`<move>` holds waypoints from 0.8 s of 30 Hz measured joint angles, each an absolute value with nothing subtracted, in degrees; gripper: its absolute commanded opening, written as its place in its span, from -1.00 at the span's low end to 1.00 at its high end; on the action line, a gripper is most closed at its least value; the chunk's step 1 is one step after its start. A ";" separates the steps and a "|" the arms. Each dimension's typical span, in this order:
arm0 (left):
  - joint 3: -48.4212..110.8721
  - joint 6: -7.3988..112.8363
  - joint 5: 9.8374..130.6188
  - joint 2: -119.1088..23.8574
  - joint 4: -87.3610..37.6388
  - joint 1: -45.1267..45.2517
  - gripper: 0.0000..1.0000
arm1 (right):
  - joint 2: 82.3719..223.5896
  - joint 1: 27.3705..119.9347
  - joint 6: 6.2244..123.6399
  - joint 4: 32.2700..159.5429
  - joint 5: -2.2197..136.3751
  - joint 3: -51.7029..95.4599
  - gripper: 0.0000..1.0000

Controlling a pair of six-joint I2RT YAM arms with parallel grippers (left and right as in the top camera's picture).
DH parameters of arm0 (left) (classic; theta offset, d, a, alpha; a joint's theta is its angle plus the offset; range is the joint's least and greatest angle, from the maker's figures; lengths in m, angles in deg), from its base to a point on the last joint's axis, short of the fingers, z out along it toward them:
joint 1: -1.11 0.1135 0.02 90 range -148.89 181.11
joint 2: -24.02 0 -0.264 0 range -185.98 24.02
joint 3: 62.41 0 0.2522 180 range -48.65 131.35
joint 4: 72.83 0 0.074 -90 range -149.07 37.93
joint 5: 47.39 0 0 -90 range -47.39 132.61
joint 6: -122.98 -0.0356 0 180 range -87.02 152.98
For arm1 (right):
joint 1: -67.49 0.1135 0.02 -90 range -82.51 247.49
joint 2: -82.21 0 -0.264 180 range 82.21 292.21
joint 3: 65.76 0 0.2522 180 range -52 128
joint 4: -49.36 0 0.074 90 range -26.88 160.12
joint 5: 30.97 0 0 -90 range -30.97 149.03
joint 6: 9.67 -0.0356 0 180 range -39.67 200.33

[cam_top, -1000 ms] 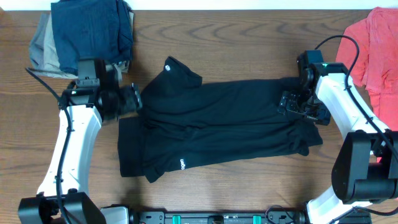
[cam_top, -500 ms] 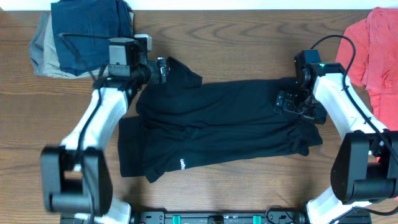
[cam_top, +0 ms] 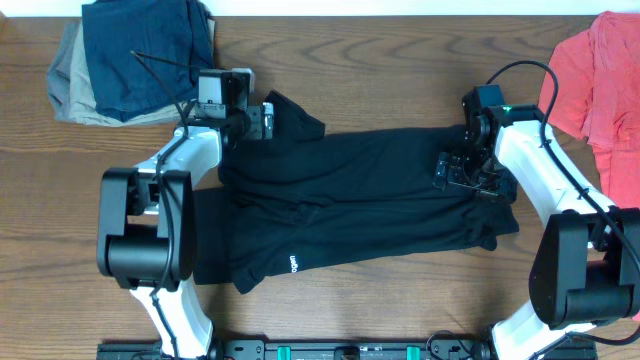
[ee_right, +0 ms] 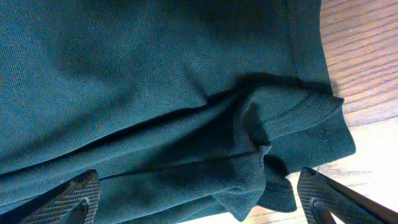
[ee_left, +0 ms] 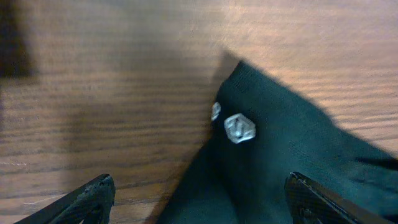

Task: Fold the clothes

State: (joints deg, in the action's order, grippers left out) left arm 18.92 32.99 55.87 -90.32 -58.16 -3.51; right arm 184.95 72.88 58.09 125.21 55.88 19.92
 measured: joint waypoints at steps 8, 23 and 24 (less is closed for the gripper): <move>18.99 27.09 50.25 -91.74 -55.43 -5.94 0.75 | 184.95 72.88 58.24 125.18 57.01 19.92 0.99; 19.73 24.58 44.94 -92.16 -54.31 -10.42 -0.81 | 184.95 72.88 58.27 126.17 57.41 19.92 0.98; 19.75 24.38 44.94 -92.16 -54.16 -10.42 -0.84 | 184.95 72.85 58.27 126.50 57.41 19.92 0.98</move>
State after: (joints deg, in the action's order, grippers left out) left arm 19.75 24.38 44.94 -92.16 -54.16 -10.42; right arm 184.95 72.85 58.27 126.50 57.41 19.92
